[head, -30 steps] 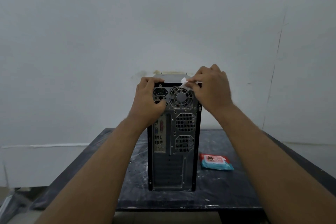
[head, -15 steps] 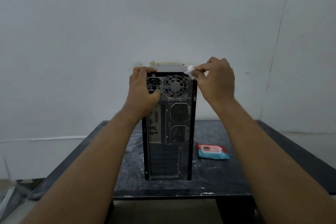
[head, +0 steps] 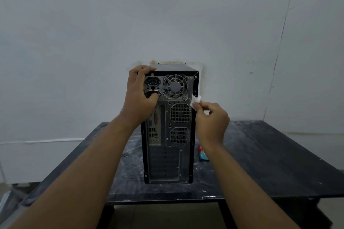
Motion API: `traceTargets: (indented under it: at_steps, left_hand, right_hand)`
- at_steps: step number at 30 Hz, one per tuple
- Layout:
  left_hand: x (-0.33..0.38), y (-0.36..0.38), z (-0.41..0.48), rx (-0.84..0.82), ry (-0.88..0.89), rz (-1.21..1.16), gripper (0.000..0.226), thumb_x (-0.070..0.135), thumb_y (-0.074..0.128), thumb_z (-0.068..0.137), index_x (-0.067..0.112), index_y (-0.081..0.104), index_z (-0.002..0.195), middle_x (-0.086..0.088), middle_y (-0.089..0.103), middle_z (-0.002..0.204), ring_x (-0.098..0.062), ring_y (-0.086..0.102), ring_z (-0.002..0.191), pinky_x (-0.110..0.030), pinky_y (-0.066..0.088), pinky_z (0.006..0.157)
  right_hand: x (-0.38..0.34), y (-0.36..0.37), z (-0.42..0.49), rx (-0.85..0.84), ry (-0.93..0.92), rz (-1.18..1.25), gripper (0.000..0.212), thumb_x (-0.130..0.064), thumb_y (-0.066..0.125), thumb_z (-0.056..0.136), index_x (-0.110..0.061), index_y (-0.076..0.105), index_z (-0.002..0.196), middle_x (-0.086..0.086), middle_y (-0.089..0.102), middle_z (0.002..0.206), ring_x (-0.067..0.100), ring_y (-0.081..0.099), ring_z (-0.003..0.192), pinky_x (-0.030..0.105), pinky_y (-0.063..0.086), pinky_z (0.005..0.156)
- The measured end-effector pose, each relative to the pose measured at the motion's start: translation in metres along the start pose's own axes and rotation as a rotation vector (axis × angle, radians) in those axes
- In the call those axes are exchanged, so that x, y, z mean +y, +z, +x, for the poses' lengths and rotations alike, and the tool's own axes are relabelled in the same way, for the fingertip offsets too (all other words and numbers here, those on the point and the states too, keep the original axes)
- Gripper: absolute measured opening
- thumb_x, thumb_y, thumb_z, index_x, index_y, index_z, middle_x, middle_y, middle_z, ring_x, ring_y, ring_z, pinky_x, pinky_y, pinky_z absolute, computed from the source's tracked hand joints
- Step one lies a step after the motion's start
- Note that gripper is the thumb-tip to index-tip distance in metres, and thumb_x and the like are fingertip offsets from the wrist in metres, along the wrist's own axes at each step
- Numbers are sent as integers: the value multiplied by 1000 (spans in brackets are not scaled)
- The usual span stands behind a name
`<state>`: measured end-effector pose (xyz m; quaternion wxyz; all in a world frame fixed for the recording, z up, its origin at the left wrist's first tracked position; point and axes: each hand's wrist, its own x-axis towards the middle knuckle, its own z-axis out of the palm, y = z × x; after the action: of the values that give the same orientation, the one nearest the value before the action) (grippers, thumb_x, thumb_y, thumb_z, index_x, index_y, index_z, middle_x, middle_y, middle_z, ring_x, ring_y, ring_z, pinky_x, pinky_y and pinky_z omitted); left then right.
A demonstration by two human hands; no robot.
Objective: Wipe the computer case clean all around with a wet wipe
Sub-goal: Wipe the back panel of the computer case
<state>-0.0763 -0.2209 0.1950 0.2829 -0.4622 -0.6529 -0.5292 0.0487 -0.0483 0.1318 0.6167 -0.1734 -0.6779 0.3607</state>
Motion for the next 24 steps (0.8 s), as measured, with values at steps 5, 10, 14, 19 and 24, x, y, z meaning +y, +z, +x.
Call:
traceTargets:
  at_steps: [5,10,14,19,24]
  left_hand:
    - [3,0,1,32,-34,-68,63,3,63,79,27,57,137,4,41,140,-8,48,134,-40,49,115]
    - [-4,-3,1,10,2,-44,66,0,63,78,25,57,138,4,41,140,-14,49,135,-41,53,112]
    - [-1,-1,-1,21,7,-62,65,2,61,76,24,56,138,1,40,141,-18,48,136,-44,53,112]
    - [11,5,-17,62,-109,-198,87,-5,60,84,37,27,153,2,32,156,-20,45,145,-47,55,109]
    - [10,24,-59,203,-231,-258,86,-10,62,91,29,20,155,4,24,152,6,37,141,-28,62,91]
  right_hand:
    - [-3,3,14,-15,11,62,14,-20,85,91,-12,84,103,-10,73,87,-1,67,79,6,46,68]
    - [-12,1,38,-25,-59,72,13,-24,85,92,-16,85,102,-12,73,85,0,68,79,14,50,72]
    - [-27,5,59,8,-79,68,14,-26,85,91,-17,85,102,-11,74,85,1,69,79,11,49,72]
    - [-13,3,34,-16,-11,61,14,-24,84,92,-14,84,102,-8,75,87,0,69,80,6,47,70]
    - [25,1,-16,-23,71,36,9,-17,86,89,-11,83,95,-13,70,80,-6,65,75,4,43,65]
